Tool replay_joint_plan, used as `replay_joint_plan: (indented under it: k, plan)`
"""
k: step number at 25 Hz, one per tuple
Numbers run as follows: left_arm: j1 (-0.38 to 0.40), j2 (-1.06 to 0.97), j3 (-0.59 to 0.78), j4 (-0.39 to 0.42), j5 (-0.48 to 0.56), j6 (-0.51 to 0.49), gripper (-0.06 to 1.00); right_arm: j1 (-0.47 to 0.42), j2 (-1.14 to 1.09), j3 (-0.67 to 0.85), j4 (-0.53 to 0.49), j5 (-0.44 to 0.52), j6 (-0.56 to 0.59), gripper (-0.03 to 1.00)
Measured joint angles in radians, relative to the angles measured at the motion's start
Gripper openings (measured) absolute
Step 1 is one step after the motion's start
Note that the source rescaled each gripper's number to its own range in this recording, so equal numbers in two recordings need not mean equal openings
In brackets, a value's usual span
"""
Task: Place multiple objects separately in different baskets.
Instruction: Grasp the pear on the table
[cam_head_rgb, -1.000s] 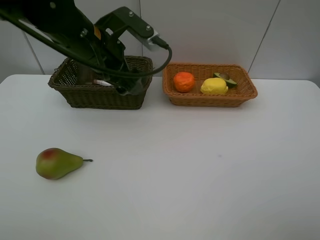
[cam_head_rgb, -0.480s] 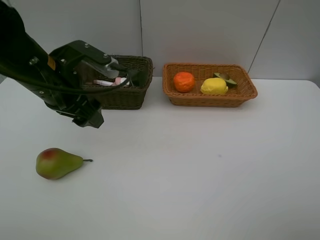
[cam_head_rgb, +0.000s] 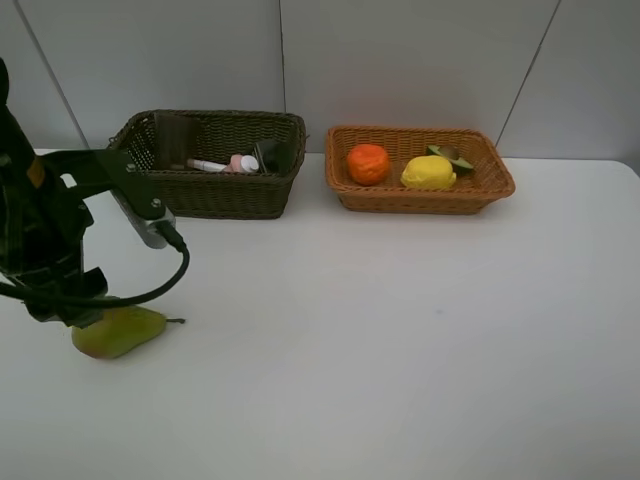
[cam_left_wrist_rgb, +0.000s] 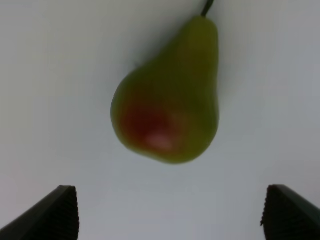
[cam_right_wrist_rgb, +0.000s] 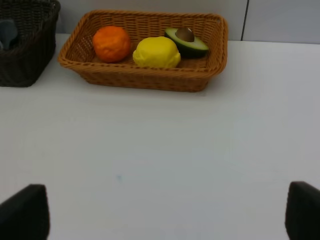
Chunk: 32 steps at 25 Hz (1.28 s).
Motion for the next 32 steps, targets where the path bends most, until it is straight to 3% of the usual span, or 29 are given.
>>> replay_joint_plan:
  k: [6, 11, 17, 32]
  plan:
    - [0.0, 0.001, 0.003, 0.008, 0.014, 0.206, 0.97, 0.0, 0.0, 0.0, 0.0, 0.0, 0.0, 1.0]
    - [0.015, 0.032, 0.021, 0.01, 0.013, 0.299, 0.97, 0.0, 0.0, 0.0, 0.0, 0.0, 0.0, 1.0]
    - [0.063, 0.1, 0.021, 0.011, -0.047, 0.337, 0.97, 0.0, 0.0, 0.0, 0.0, 0.0, 0.001, 1.0]
    - [0.074, 0.278, 0.021, 0.002, -0.208, 0.429, 0.97, 0.0, 0.0, 0.0, 0.0, 0.0, 0.002, 1.0]
